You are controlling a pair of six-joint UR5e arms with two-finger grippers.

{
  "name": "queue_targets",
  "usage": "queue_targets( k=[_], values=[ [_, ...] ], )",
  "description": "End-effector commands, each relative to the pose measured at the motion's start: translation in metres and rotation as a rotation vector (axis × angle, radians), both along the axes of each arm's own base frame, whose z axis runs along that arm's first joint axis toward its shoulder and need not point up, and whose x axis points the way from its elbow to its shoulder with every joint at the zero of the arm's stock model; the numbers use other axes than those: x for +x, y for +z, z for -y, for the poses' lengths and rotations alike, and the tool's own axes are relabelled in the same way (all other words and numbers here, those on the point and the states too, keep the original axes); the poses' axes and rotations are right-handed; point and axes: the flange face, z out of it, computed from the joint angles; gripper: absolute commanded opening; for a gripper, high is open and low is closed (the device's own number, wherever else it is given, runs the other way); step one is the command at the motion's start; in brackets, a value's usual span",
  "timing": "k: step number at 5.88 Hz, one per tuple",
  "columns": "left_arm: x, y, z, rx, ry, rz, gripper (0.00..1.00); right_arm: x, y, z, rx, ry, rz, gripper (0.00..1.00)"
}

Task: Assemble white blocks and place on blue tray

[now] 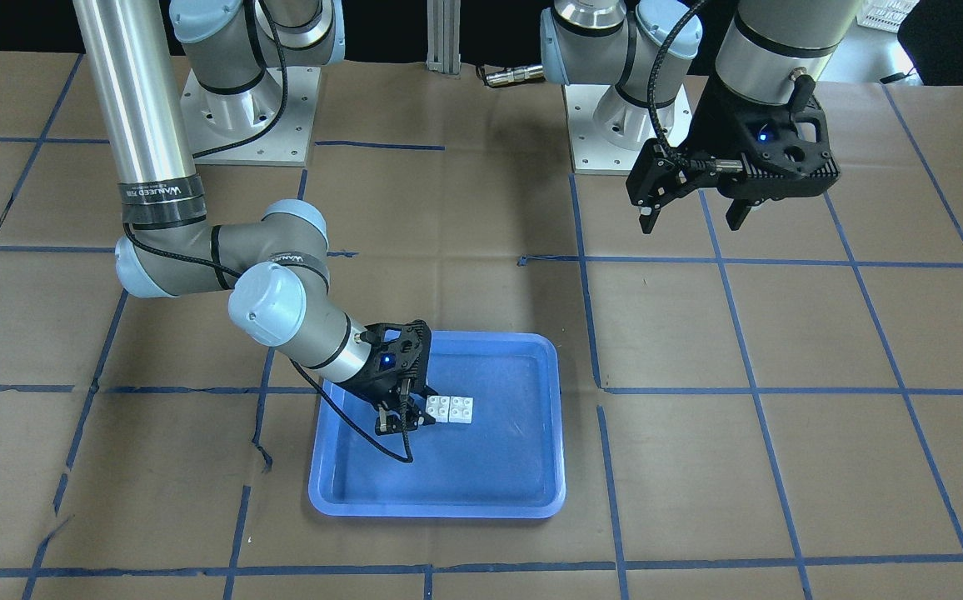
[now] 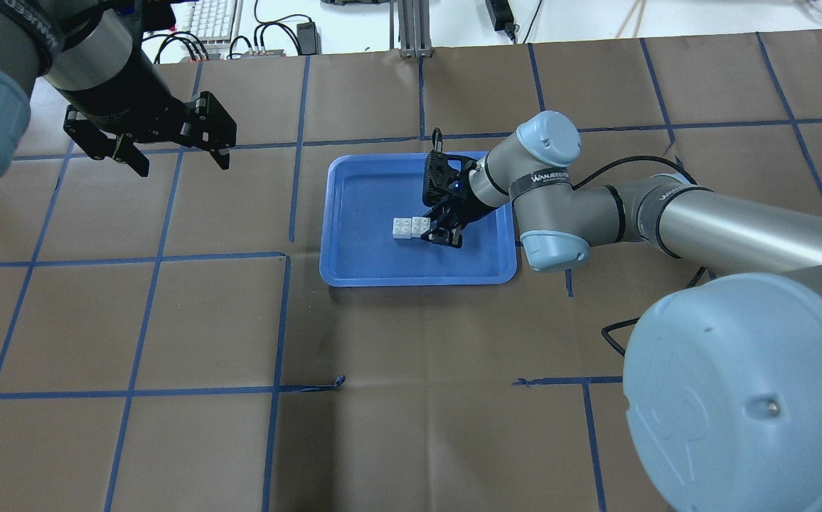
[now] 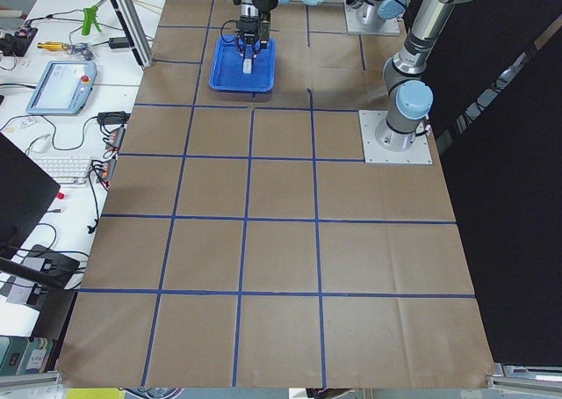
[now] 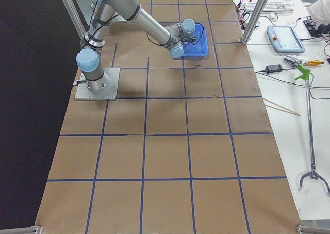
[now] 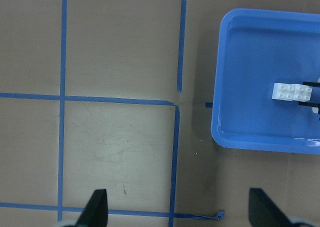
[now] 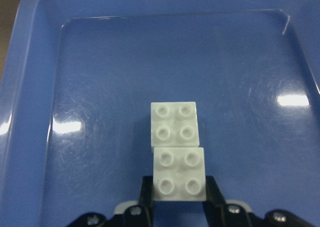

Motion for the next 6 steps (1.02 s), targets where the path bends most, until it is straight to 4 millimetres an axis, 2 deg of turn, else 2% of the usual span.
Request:
queue_targets(
  k=[1,4,5,6],
  values=[
    [-0.0007,-0.0019,0.0003,0.004,-0.001,0.0,0.99,0.0002,-0.0002,-0.0003,0.001,0.0,0.0,0.48],
    [-0.0006,-0.0034,0.0007,0.008,-0.001,0.001,0.99,0.0002,-0.0002,-0.0003,0.002,-0.002,0.0,0.51],
    [-0.0012,-0.0025,0.0002,0.005,-0.002,0.003,0.99,0.0002,-0.0004,-0.0004,0.004,-0.002,0.0,0.57],
    [-0.0014,-0.0025,0.0002,0.005,-0.002,0.001,0.99,0.0003,0.0021,0.0004,0.015,-0.023,0.002,0.99]
  ],
)
